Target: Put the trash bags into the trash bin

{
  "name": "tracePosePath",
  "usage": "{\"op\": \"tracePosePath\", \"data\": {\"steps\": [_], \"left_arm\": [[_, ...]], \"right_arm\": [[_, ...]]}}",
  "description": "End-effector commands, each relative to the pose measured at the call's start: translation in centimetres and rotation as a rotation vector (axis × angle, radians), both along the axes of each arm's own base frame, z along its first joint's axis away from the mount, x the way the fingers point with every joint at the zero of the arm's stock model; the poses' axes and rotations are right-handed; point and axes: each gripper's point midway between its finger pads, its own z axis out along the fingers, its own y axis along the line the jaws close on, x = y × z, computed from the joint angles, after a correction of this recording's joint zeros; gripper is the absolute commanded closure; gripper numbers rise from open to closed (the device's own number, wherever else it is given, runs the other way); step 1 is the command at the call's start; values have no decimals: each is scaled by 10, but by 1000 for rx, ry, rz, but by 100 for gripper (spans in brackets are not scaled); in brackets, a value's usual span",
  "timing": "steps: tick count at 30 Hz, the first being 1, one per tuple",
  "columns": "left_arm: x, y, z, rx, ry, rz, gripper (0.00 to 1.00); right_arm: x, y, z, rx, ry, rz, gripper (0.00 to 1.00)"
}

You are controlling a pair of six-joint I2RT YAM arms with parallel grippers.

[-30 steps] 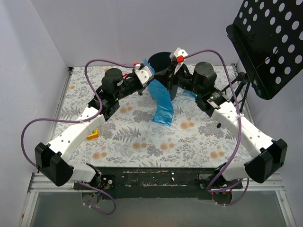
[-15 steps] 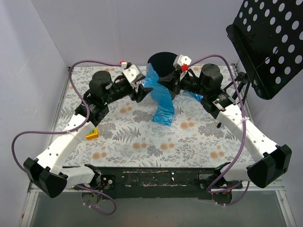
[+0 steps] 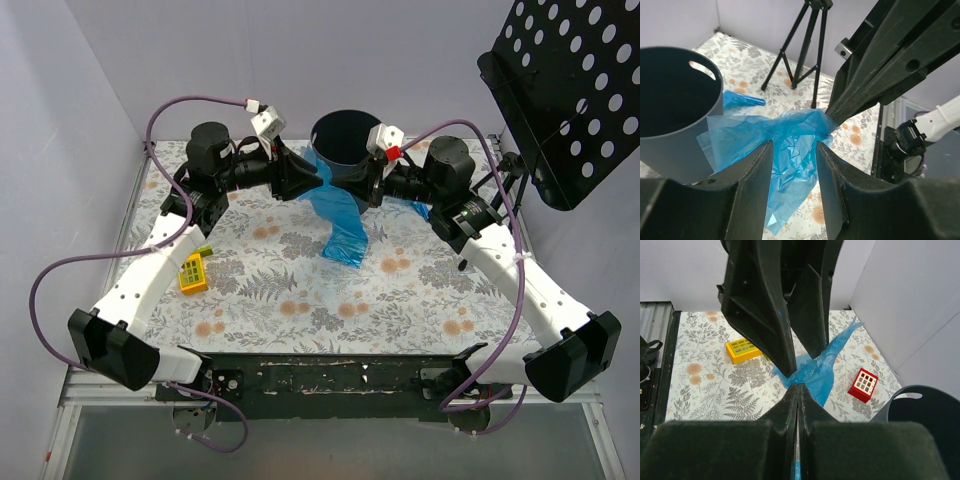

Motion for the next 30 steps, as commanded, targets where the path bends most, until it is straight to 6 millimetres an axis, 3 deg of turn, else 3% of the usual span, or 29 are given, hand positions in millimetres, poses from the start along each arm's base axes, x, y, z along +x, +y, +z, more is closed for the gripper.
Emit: {"op": "tracePosePath", "data": {"steps": [1,12,19,25,30], "left_arm": [[-16,-4,21,-40,-9,-104,61],[-16,-10,23,-37,-41,-206,56],[-11,-14,19,-50,-20,-230,59],[-8,-17,16,-59,2,-245,71],[-10,-18,19,-71,19,-253,86]], "right_arm": [[-5,0,12,19,-39,22,99],[1,-1,8,14,-26,-8,99],[2,-1,8,15,-30,-7,99],[1,-1,8,13,-29,-7,99],[2,-1,3,3,-21,-12,99]]}}
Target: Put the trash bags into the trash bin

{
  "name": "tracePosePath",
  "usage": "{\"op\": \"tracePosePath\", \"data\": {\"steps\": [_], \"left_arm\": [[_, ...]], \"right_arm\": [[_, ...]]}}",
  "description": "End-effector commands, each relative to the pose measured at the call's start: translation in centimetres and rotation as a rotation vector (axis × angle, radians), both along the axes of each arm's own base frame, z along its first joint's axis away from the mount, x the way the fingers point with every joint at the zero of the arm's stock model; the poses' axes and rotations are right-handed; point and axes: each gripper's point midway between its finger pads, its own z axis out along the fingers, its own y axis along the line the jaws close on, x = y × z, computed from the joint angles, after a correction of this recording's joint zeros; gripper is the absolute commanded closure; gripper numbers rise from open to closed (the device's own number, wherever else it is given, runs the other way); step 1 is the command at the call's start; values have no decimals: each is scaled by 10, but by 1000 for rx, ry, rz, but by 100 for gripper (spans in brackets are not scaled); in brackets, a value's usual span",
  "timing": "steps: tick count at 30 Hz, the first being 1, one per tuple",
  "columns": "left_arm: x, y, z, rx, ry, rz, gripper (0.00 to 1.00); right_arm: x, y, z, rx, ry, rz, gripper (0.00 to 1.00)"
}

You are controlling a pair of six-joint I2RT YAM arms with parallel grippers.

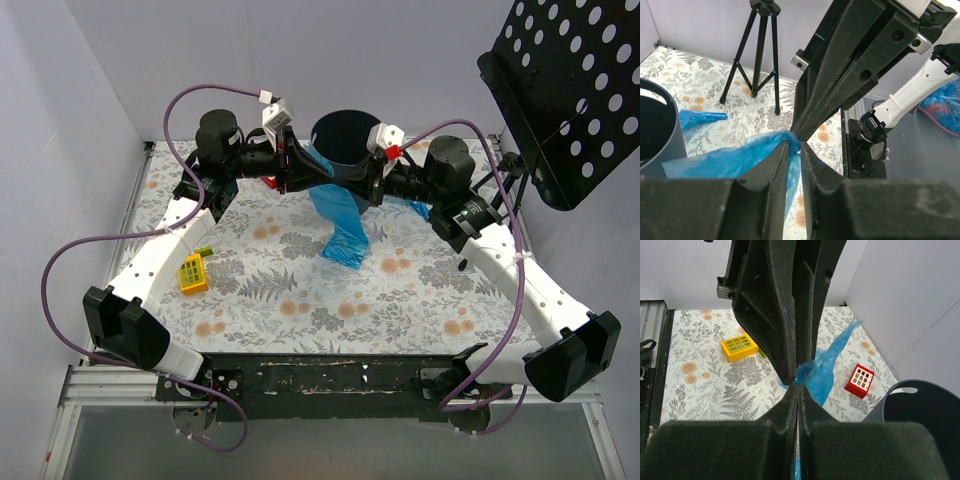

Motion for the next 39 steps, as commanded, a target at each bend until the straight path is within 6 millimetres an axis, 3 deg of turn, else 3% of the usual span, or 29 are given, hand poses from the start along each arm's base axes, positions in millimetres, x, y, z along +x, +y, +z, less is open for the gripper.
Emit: {"op": "tracePosePath", "data": {"steps": [1,5,18,25,26,28,30,32,39], "left_arm": [[-3,3,15,-28,-23,-11,90],[-3,4,12,-31,-2,-7,100],[5,13,3,-10,16,86,100],[8,12,2,-16,19,93,100],[8,12,3,-17,18,90,100],[8,11,1,-15,21,86,100],[8,11,-1,-14,21,84,100],[8,11,-1,-14,22,81,100],[7,12,-2,-7,11,78,100]], "right_arm": [[-1,-1,5,7,-22,-1,99],[0,-2,3,4,-19,-8,99],[18,-29,4,-17,-20,-116,99],[16,-26,9,5,-8,-90,99],[16,-25,11,14,10,-92,90],[18,-24,18,47,52,-100,61],[17,-20,22,66,87,-89,47],[15,-13,23,72,110,-58,43],[22,-2,18,101,171,-45,46]]}}
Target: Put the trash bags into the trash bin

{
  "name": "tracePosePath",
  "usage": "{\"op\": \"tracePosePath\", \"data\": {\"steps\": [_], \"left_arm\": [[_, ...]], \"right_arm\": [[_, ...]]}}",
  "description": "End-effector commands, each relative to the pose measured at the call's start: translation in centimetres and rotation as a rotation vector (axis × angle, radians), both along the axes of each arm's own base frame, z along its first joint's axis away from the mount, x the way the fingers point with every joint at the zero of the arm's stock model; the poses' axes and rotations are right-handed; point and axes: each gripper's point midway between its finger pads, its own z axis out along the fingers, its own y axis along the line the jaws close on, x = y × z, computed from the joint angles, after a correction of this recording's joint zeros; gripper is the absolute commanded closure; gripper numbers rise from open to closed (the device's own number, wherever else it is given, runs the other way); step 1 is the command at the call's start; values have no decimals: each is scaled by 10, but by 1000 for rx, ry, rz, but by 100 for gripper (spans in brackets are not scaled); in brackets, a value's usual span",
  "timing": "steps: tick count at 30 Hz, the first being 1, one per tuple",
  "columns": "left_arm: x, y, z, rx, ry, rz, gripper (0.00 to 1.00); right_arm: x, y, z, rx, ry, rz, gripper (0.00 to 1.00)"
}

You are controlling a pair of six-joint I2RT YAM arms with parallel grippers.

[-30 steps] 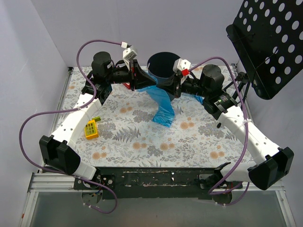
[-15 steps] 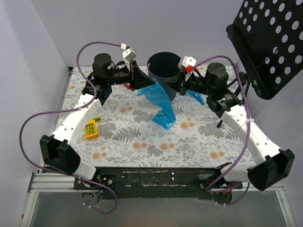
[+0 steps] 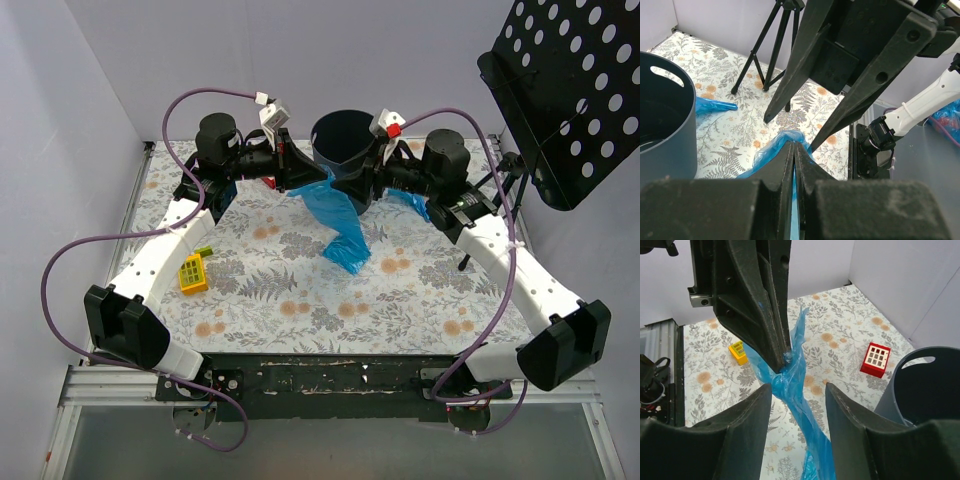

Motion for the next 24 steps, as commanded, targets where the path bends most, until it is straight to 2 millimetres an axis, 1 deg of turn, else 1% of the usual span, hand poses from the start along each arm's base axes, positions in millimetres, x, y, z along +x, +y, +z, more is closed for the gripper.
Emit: {"op": "tracePosePath", "data": {"steps": [1,2,7,12,16,20,24], "left_arm": [[-9,6,10,-9,-49,0,100],[-10,6,11,-10,-51,0,100],[-8,6,9,-8,-46,0,100],[-7,6,7,-3,-45,3,100],[-6,5,5,0,-38,3,100],[-6,6,5,2,-43,4,100],[-1,9,1,30,-49,47,100]], "right_arm": [[-2,9,30,80,-28,33,48],[-1,11,29,80,-28,37,49],[-4,15,34,93,-49,75,60],[-6,16,38,102,-49,91,61],[-8,17,39,104,-58,103,74],[-7,17,41,106,-73,100,99],[1,12,46,102,-109,38,99]]}}
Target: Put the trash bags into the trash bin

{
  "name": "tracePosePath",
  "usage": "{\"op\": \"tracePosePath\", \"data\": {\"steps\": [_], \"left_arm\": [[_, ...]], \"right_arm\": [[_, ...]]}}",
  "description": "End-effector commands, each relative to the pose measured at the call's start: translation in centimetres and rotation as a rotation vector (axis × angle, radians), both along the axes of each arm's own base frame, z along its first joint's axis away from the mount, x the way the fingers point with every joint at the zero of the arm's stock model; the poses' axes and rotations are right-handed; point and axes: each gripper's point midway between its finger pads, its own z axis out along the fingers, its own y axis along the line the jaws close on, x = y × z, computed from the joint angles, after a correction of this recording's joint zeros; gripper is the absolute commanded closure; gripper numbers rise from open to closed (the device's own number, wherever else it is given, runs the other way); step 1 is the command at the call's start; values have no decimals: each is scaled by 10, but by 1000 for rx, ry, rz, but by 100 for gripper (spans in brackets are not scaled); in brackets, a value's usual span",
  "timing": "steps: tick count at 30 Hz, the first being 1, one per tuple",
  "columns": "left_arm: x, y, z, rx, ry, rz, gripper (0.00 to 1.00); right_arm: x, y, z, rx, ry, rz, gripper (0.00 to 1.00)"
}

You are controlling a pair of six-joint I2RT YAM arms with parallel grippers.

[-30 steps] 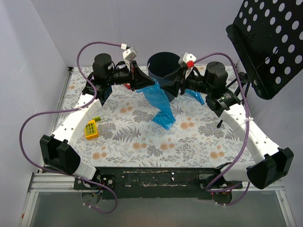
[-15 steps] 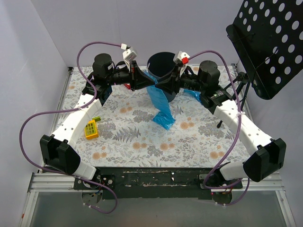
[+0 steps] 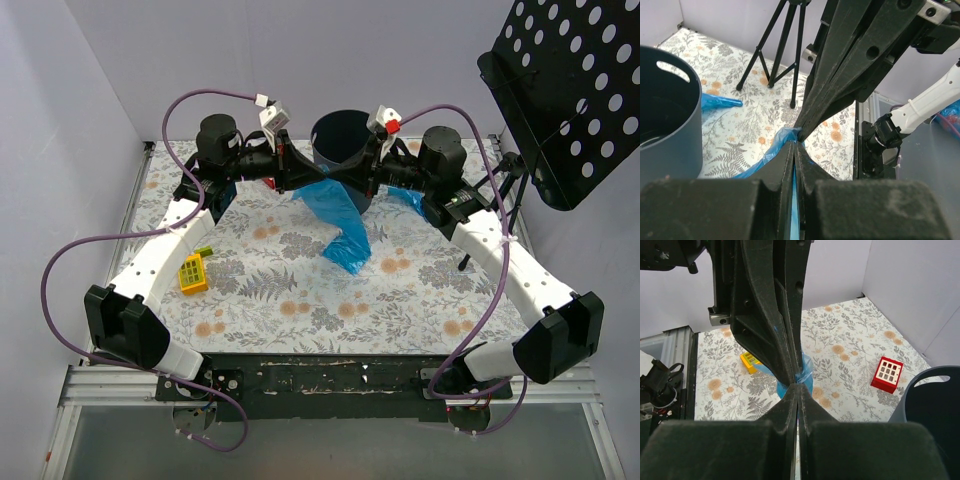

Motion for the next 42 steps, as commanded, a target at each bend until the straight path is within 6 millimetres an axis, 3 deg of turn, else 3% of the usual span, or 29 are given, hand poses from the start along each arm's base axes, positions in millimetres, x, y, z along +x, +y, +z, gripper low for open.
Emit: {"op": "tracePosePath", "data": {"steps": [1,11,23,25,28,32,34,37,42], "left_arm": [[1,10,2,35,-33,69,100],[52,48,-13,135,-53,468,100],[58,83,-18,209,-104,656,100],[56,83,-16,206,-119,649,100],[43,73,-14,188,-144,562,100],[36,65,-20,178,-126,509,100],[36,63,-23,175,-124,497,100],[33,60,-26,171,-121,468,100],[32,57,-25,160,-121,458,100]], "right_arm": [[5,-6,41,48,-143,-62,99],[4,-30,26,-32,-215,-162,99],[21,-64,-2,-172,-276,-367,99],[18,-66,-13,-200,-246,-356,99],[13,-59,-8,-159,-217,-322,99],[16,-41,15,-60,-145,-295,60],[21,-29,30,-15,-98,-284,50],[33,-10,51,45,-40,-287,43],[47,23,45,82,101,-285,36]]}}
